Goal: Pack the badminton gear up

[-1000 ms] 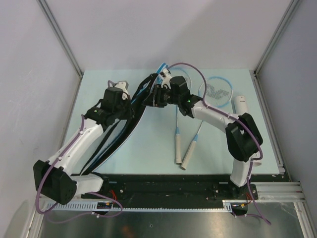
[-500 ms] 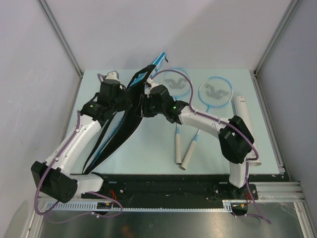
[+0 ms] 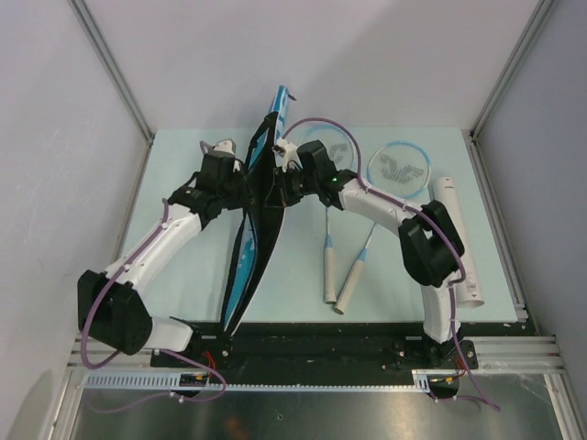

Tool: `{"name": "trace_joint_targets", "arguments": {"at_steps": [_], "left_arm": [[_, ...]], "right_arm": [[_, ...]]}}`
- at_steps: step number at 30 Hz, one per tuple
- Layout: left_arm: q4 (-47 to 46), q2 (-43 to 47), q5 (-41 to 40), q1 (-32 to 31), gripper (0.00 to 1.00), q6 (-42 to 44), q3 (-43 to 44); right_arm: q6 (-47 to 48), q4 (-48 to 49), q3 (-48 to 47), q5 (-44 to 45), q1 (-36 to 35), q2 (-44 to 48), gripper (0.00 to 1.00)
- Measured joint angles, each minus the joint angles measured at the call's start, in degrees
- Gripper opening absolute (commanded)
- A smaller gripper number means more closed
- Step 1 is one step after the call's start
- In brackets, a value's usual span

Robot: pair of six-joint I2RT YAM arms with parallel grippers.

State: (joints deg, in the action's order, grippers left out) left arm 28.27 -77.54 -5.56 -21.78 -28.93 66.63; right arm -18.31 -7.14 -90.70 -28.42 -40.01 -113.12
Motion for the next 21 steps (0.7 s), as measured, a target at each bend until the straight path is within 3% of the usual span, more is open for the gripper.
{"name": "trace_joint_targets", "arguments": {"at_steps": [3, 6, 14, 16, 17, 18, 20, 21], "left_arm": [[-0.79, -1.77, 1.05, 0.07, 0.49, 0.72, -0.81], [-0.94, -2.32, 1.14, 0.13, 0.57, 1.57, -1.49], [-2.38, -5.20, 0.37, 1.66, 0.59, 3.50, -0.79], [-2.69, -6.93, 0.94, 2.10, 0.52, 4.00, -0.39], [-2.71, -7.54, 1.18, 2.23, 0.44, 4.15, -0.31], [-2.73, -7.93, 1.36, 2.32, 0.25, 4.52, -0.28], [-2.71, -8.09, 1.90, 2.60, 0.03, 5.05, -0.28], [-2.80, -8.02, 2.19, 2.80, 0.00, 5.46, -0.28]], "right_arm": [[2.36, -1.36, -3.13, -2.73, 0.61, -3.78, 0.00], [3.61, -2.58, -3.43, -4.96, 0.63, -5.20, 0.00], [5.60, -3.26, -4.09, -8.59, 0.24, -5.29, 0.00], [5.99, -3.50, -4.35, -8.66, -0.02, -5.31, 0.00], [6.14, -3.54, -4.37, -8.76, -0.11, -5.31, 0.00], [6.34, -3.61, -4.37, -8.81, -0.24, -5.31, 0.00], [6.49, -3.98, -4.37, -9.11, -0.26, -5.33, 0.01], [6.69, -4.13, -4.37, -9.20, -0.17, -5.35, 0.07]]}}
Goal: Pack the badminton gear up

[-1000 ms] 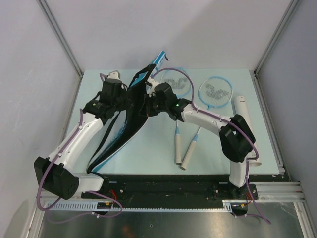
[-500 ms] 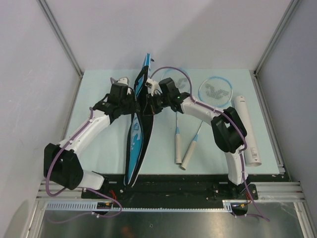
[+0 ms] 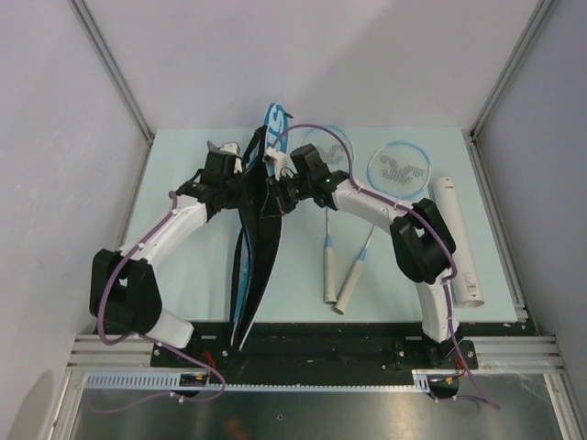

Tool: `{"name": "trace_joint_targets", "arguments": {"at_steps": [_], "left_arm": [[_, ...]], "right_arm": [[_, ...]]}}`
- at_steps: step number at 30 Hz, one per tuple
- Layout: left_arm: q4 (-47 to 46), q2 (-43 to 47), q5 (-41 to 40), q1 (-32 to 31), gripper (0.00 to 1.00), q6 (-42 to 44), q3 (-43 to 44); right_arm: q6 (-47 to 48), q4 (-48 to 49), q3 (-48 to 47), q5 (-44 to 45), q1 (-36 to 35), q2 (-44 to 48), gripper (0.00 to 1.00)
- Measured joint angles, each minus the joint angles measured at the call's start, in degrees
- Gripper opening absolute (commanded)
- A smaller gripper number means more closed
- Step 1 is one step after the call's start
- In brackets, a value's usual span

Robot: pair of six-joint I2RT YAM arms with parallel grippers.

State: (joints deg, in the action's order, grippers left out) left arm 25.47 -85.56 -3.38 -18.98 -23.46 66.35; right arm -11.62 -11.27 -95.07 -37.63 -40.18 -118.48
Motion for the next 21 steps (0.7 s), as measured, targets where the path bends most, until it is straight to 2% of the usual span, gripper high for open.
{"name": "trace_joint_targets", "arguments": {"at_steps": [1, 4, 5, 11, 16, 21], "left_arm": [[-0.04, 0.20, 0.31, 0.31, 0.00, 0.33, 0.00], [0.55, 1.42, 0.35, 1.77, 0.00, 0.98, 0.07], [0.98, 1.92, 0.15, 2.40, 0.00, 0.96, 0.17], [6.88, 3.58, -2.03, 7.43, 0.00, 0.13, 1.73], [9.79, 2.84, -2.36, 8.70, 0.00, -0.52, 2.05], [10.25, 0.00, -2.54, 9.68, 0.00, -0.44, 4.37]], "right_arm": [[0.26, -0.28, -0.17, 0.09, 0.09, -0.09, 0.08], [1.88, -3.23, -3.19, 3.26, 0.24, -1.46, 0.23], [2.43, -4.24, -4.59, 5.40, 0.24, -2.19, 0.31], [3.56, -9.79, -15.76, 25.35, -0.70, -7.65, 0.53], [3.39, -13.44, -18.97, 32.92, -2.27, -9.18, 0.60], [2.29, -15.78, -19.98, 35.23, -3.13, -10.32, 0.64]]}}
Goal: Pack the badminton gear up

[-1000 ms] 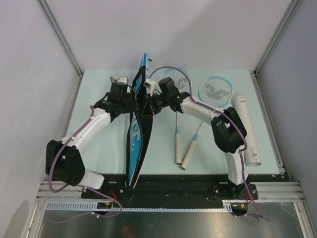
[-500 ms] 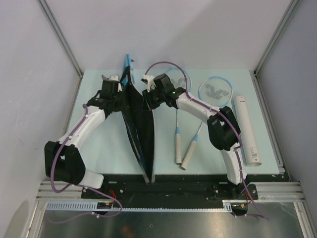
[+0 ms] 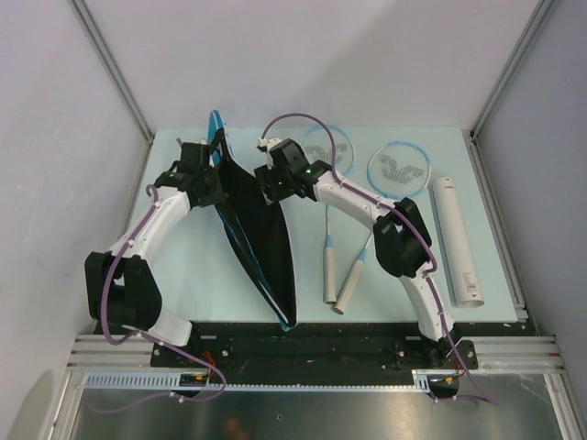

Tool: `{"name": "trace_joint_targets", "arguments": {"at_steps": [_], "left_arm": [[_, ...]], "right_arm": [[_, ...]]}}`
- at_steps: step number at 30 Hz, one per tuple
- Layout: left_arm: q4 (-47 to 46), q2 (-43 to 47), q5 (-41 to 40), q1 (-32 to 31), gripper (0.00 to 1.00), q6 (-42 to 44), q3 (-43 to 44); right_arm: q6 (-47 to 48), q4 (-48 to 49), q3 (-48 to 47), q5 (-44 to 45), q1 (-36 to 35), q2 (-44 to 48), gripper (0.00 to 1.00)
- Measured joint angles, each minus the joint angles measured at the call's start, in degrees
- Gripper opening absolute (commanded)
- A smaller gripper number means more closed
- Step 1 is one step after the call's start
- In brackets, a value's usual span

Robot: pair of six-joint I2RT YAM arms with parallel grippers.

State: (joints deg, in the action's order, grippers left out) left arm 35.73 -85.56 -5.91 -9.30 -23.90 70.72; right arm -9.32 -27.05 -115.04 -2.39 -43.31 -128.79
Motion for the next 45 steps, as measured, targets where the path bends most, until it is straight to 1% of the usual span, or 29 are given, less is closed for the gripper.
{"name": "trace_joint_targets", "arguments": {"at_steps": [2, 6, 9, 12, 15, 19, 22, 28, 31, 34, 35, 37, 40, 45], "left_arm": [[-0.02, -0.66, 0.00, 0.02, 0.00, 0.09, 0.70], [0.00, -0.85, 0.07, 0.02, 0.00, 0.46, 0.87], [0.00, -0.98, 0.59, 0.00, 0.01, 0.44, 0.87], [-0.13, -1.25, 1.66, 0.00, 0.00, 0.35, 0.87], [-0.52, -1.73, 2.73, 0.07, 0.00, -0.09, 1.05], [-0.76, -3.06, 4.66, 0.17, 0.00, -0.74, 1.84], [-0.87, -4.07, 5.31, 0.22, 0.00, -1.33, 2.14], [-0.90, -5.20, 6.10, 0.31, 0.00, -2.71, 2.16], [-0.90, -5.25, 6.12, 0.33, 0.00, -3.80, 2.21], [-0.85, -5.27, 5.92, 0.33, 0.00, -5.22, 2.34], [-0.85, -5.27, 5.66, 0.33, 0.00, -5.88, 2.40], [-0.81, -5.25, 4.92, 0.33, 0.00, -7.06, 2.47], [-0.72, -5.25, 3.61, 0.33, 0.00, -8.92, 2.47], [-0.37, -5.25, 1.46, 0.33, 0.00, -11.10, 2.49]], "right_arm": [[-1.11, 0.72, 1.86, -0.66, 0.59, 0.44, 0.65], [-5.14, 5.81, 12.04, -5.11, 3.93, 2.89, 0.66], [-6.34, 7.61, 16.26, -7.41, 6.14, 2.91, 0.68], [-6.54, 8.07, 16.79, -8.66, 6.60, 2.93, 0.72], [-6.49, 8.55, 16.63, -10.16, 5.60, 3.82, 0.77], [-6.71, 8.61, 15.67, -13.49, 4.11, 5.73, 0.82], [-7.74, 8.96, 15.56, -16.24, 2.93, 8.33, 0.83], [-9.25, 9.64, 16.41, -18.47, 2.64, 15.74, 0.84], [-11.80, 12.24, 21.57, -18.45, 3.52, 22.64, 0.82], [-14.75, 12.15, 25.79, -15.63, 5.73, 28.37, 0.81], [-15.28, 11.45, 26.03, -13.51, 6.49, 28.92, 0.81], [-16.09, 9.38, 26.03, -6.49, 7.74, 28.63, 0.80], [-16.37, 4.13, 25.73, 2.27, 9.20, 24.68, 0.78], [-16.63, -4.42, 26.12, 10.16, 8.83, 17.07, 0.77]]}}
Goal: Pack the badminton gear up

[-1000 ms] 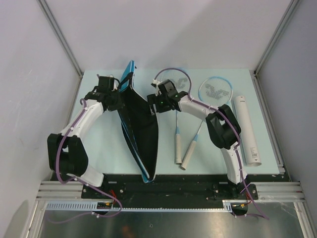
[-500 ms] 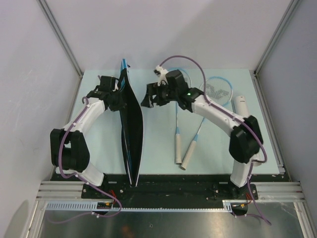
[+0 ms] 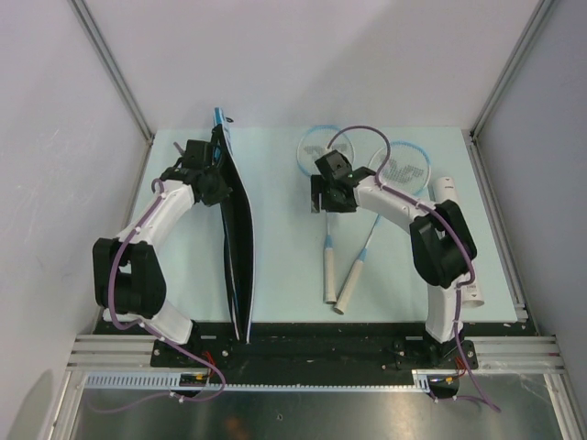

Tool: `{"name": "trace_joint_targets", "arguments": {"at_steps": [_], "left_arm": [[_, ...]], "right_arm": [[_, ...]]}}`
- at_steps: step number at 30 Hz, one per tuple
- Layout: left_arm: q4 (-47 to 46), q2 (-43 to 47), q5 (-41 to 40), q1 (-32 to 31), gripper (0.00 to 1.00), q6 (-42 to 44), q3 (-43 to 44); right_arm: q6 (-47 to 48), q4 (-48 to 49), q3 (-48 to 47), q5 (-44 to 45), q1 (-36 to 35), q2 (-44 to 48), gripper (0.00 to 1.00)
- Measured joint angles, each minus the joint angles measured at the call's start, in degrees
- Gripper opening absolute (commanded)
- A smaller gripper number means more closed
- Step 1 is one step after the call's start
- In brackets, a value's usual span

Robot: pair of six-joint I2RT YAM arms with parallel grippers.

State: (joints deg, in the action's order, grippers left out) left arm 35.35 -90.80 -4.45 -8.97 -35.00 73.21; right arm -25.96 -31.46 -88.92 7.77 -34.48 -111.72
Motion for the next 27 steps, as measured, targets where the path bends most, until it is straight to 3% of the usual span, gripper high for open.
{"name": "trace_joint_targets", "arguments": {"at_steps": [6, 13, 27], "left_arm": [[0.39, 0.00, -2.27, -0.04, 0.00, -1.25, 0.20], [0.87, -0.57, -3.48, -0.17, 0.00, -3.06, 0.50], [1.51, -2.21, -4.09, -0.26, 0.00, -4.68, 1.62]], "right_arm": [[-2.95, -7.06, 2.10, 5.86, 0.50, 1.27, 0.81], [-16.17, -14.62, 8.98, 9.97, 1.60, 6.43, 0.80], [-36.09, -13.18, 25.40, 10.60, -2.43, 13.64, 0.71]]}}
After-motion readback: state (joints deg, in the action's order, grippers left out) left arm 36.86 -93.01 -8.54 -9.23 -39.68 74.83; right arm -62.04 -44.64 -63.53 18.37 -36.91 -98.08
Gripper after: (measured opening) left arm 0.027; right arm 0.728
